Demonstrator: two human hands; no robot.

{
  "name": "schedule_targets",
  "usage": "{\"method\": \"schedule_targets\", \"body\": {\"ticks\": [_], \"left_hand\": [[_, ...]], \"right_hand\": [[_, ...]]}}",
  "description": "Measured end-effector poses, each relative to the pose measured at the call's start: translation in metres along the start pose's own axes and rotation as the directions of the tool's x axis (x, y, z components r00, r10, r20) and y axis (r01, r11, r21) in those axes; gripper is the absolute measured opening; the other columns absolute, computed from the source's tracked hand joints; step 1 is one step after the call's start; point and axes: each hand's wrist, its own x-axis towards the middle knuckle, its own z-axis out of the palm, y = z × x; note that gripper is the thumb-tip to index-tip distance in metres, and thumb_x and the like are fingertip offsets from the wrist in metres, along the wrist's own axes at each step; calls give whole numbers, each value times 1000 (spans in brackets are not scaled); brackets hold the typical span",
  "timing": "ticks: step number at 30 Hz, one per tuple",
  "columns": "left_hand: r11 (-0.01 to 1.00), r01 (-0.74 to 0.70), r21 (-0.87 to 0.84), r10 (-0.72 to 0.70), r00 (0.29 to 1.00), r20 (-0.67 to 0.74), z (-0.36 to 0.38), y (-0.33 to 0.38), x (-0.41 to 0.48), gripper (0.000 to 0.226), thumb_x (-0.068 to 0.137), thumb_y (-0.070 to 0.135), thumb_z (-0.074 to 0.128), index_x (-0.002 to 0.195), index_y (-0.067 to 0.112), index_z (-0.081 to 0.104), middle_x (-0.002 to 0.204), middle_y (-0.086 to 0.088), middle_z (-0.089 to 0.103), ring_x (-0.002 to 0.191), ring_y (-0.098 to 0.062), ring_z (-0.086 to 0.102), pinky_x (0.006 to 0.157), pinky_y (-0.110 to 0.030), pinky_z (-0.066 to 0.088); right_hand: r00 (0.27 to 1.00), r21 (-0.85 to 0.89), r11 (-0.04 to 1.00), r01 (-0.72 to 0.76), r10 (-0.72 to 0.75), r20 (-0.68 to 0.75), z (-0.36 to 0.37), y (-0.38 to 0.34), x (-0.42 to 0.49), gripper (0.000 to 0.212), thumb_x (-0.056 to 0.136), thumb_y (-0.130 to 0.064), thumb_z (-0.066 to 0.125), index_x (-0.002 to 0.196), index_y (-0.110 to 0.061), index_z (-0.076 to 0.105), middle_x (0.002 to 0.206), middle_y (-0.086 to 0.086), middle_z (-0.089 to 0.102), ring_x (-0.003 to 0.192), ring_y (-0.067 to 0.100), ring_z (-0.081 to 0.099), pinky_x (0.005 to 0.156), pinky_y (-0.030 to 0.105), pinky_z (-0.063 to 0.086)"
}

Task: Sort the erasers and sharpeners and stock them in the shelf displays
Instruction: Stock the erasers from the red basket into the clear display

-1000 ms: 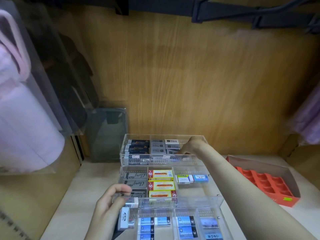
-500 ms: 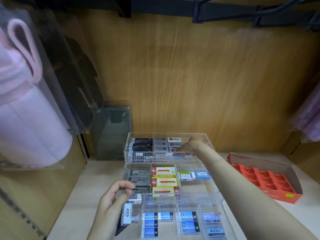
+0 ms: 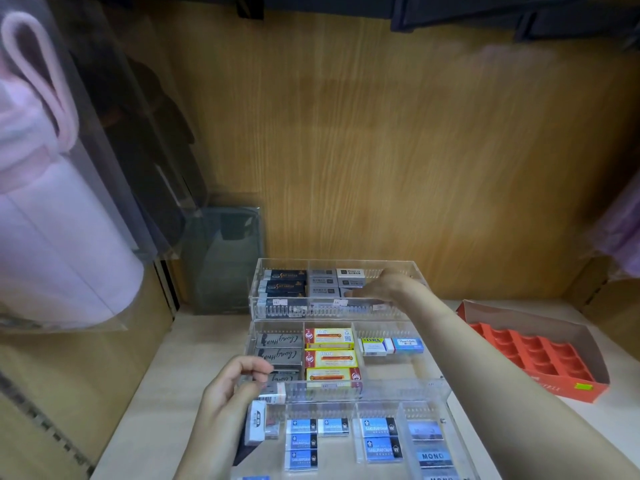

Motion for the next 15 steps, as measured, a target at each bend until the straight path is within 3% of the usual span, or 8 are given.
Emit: {"method": "schedule_targets", "body": {"ticks": [3,4,6,8,10,12,15], "left_hand": [[1000,6,1,-6,1000,-3,-1,0,0,34,88,-8,49,70,15,67,70,0,57,69,-25,49,64,-36,34],[1000,11,5,-11,1000,-4,-1,-1,-1,35,88,-8,49,70,15,68,69,1,58,69,-24,49,66,-37,34],[1000,20,12,-20,1000,-11,0,-2,-1,34,88,-8,49,70,14,67,69,2,58,69,-23,49,68,-37,35],[1000,23,12,-23,1000,-12,1,0,-1,30,88,-9,49,74,10,66,72,-2,57,67,-23,49,65,-36,35],[1000,24,8,-24,1000,-5,2,2,-2,26,88,-9,47,78,7,65,75,-6,55,65,-23,48,61,-35,34],[1000,28,12,-28,1000,-4,3,4,-4,26,89,-11,44,80,5,63,77,-8,54,62,-21,47,57,-34,34],[1000,6,30,-6,1000,2,2,9,-10,24,90,-7,46,83,10,62,74,-5,57,59,-18,50,49,-25,39]], "right_hand": [[999,59,998,5,-3,-36,-1,3,3,55,78,-33,75,119,-3,54,119,11,60,114,26,55,94,32,45],[999,82,997,12,-8,-41,-2,5,4,47,78,-29,75,115,-6,55,122,12,58,117,28,54,96,34,44],[999,112,994,11,-6,-43,-1,8,6,57,77,-29,76,123,-5,54,129,14,55,122,32,50,103,39,41],[996,103,995,21,-12,-92,4,9,9,67,64,-41,83,118,-9,58,113,7,63,114,31,56,102,43,40],[993,72,997,22,-13,-119,9,11,19,72,43,-58,85,99,-19,60,98,0,70,104,27,61,101,43,40],[988,21,1000,15,-11,-152,13,12,27,68,42,-63,83,87,-20,55,98,0,71,106,27,59,104,44,36],[976,-46,999,-3,-7,-217,10,7,10,71,60,-63,76,113,-19,59,115,5,65,121,30,50,112,45,25]]}}
